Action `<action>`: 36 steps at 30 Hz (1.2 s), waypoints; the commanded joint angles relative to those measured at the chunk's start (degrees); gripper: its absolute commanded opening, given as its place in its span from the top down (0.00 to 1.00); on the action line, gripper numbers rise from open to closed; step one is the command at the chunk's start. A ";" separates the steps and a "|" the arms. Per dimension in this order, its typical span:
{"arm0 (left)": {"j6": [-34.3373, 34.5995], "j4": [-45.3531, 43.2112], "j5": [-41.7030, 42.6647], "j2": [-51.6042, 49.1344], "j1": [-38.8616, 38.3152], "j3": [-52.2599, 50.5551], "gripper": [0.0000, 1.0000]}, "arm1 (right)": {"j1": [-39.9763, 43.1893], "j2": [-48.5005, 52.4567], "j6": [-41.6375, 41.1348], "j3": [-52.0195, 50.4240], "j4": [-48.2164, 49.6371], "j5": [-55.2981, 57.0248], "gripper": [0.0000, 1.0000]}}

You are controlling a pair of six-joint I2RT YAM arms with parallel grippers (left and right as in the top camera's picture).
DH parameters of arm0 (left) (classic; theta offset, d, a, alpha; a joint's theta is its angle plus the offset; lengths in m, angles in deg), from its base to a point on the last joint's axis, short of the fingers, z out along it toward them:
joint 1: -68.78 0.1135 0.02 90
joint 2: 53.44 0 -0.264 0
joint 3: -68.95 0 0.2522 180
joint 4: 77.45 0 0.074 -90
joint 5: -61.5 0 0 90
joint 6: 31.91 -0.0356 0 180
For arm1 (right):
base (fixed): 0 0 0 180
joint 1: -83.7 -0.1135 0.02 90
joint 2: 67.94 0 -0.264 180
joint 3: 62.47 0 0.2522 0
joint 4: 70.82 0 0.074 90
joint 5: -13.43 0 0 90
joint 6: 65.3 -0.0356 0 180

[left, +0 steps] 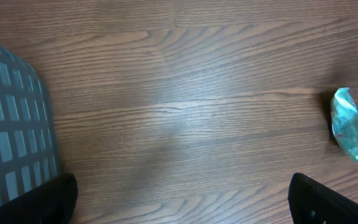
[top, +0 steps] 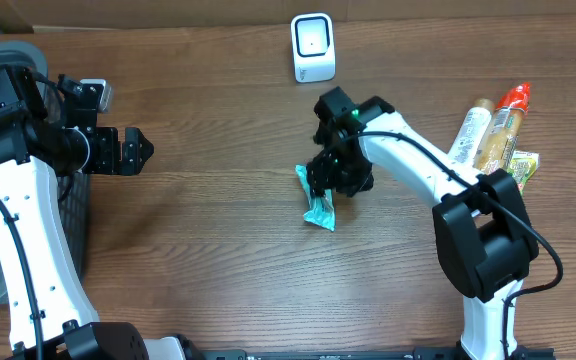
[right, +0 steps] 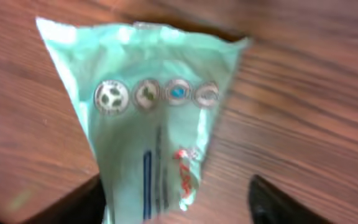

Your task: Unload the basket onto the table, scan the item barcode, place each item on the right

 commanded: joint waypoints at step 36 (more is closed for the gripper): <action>-1.27 -0.22 0.61 -0.35 -0.37 0.00 0.01 | -16.26 11.15 12.37 4.15 9.14 32.76 0.46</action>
